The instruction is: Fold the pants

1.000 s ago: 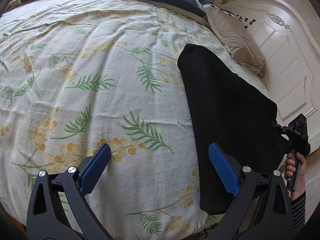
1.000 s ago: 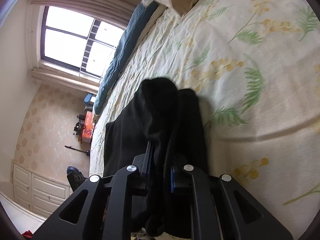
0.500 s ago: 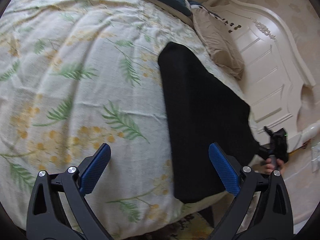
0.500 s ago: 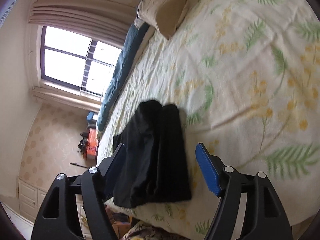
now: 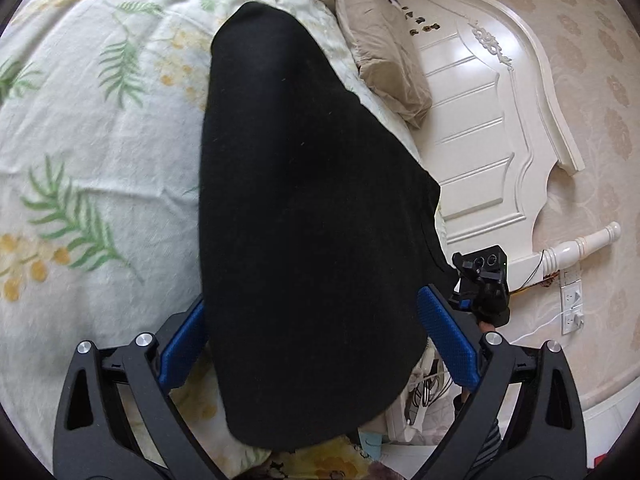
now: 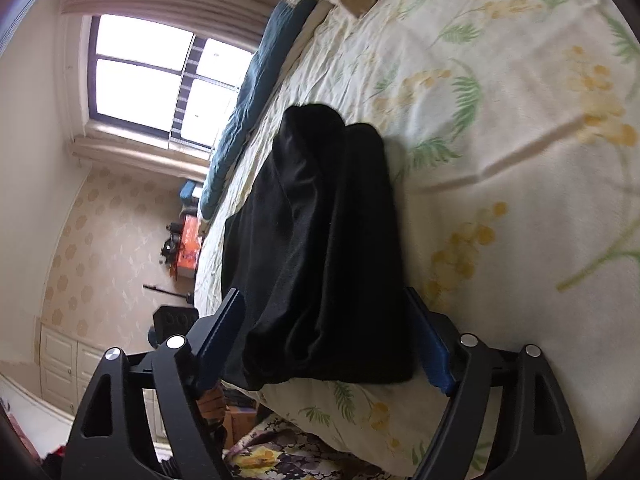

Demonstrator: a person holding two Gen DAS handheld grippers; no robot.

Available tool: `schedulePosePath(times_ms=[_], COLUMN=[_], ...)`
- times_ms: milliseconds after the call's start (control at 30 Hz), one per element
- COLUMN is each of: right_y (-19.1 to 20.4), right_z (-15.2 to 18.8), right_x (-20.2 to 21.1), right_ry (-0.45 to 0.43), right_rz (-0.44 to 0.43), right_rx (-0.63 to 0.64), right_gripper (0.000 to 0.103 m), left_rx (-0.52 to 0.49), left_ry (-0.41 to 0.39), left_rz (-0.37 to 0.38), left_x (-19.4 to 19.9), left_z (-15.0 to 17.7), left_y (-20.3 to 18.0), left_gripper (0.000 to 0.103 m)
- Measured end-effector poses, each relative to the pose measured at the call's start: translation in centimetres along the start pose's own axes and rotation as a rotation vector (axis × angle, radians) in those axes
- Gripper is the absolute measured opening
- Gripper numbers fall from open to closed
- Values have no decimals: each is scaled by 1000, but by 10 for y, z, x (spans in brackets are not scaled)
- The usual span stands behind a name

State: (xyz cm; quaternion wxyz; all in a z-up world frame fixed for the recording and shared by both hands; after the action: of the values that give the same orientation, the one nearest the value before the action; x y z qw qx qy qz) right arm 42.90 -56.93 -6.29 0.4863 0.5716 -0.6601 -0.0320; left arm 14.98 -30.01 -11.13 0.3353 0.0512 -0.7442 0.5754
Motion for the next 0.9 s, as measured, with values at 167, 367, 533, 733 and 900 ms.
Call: schedulePosePath(times_ms=[167,367,533,733,900], right_y=[7,7,17,33,53], right_z=[1,2,1,0,-3], right_x=[-13,-8,-9,-30,-60], right_ry=[41,9,-8,10,31], right_rz=[78,60,51,22,-19], right_rx=[70,55,61,74,96], right_gripper=[54,45,43,42,41], left_rx=[-29,-3,-44,-96,-82], left_ry=[-6,4,-40,-93,-126], left_rz=[-85,-73,-125,-192,-199], left_x=[-1,7,11,31,56], left_z=[1,-4,-2,-1,-4], left_y=[0,2,-8,-11,4], left_gripper=[53,29,25,24,24])
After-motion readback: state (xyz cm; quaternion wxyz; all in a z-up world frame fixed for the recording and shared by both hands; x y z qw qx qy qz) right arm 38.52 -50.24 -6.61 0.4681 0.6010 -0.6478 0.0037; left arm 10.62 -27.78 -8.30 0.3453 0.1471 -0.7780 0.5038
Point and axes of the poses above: each gripper's, at about its wrist camera, not at the fingertips, and x roughly against the way its jaws point, y to its left, z to its underside, the point moved 2 cm from there along -x, roughly the way its jaws point, and after that the axes turned 14 degrees about x, right-handed, at the moved point
